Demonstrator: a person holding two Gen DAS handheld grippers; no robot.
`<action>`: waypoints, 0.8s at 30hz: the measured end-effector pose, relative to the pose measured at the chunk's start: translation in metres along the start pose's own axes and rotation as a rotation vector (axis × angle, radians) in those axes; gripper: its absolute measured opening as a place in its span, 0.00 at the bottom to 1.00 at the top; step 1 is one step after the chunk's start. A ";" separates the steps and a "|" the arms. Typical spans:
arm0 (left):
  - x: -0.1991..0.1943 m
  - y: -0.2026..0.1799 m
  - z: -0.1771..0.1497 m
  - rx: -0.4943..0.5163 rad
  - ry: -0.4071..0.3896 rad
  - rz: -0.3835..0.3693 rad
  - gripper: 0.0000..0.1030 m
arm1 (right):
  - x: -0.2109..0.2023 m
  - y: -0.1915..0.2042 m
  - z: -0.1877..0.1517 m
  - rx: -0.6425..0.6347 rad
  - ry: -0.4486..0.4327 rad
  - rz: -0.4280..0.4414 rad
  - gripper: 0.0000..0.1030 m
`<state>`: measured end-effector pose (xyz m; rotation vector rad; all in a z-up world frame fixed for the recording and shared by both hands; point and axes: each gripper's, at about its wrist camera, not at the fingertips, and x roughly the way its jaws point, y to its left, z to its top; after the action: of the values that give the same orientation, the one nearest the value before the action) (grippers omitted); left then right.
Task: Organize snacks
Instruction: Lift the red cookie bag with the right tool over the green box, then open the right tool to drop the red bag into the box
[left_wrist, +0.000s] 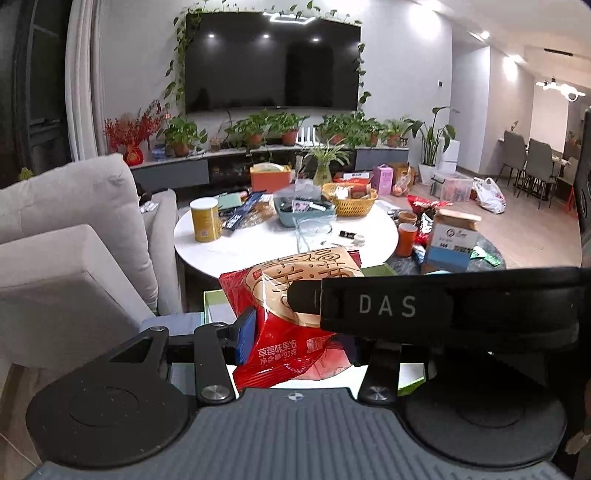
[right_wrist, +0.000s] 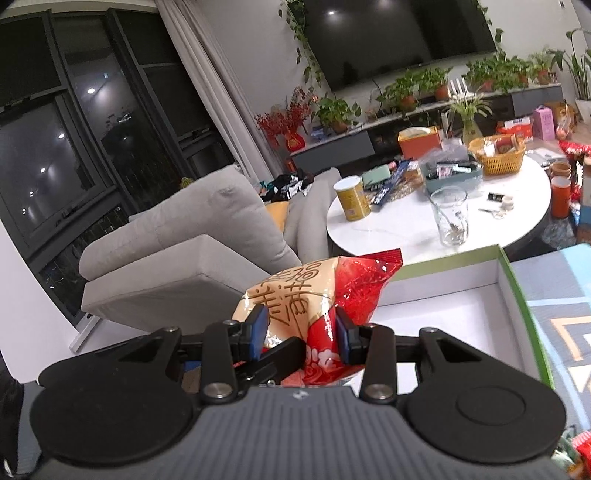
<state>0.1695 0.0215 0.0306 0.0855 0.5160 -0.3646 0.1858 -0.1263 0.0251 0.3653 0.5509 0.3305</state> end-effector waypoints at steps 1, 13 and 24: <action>0.007 0.003 -0.001 -0.005 0.010 -0.002 0.43 | 0.002 0.000 -0.001 0.003 0.005 -0.002 0.39; 0.060 0.023 -0.035 -0.001 0.083 0.053 0.43 | 0.050 -0.022 -0.022 0.057 0.121 -0.007 0.39; 0.041 0.038 -0.053 -0.096 0.134 0.090 0.47 | 0.020 -0.025 -0.043 0.041 0.194 -0.132 0.48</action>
<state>0.1915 0.0527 -0.0364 0.0403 0.6594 -0.2469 0.1831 -0.1297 -0.0287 0.3368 0.7691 0.2287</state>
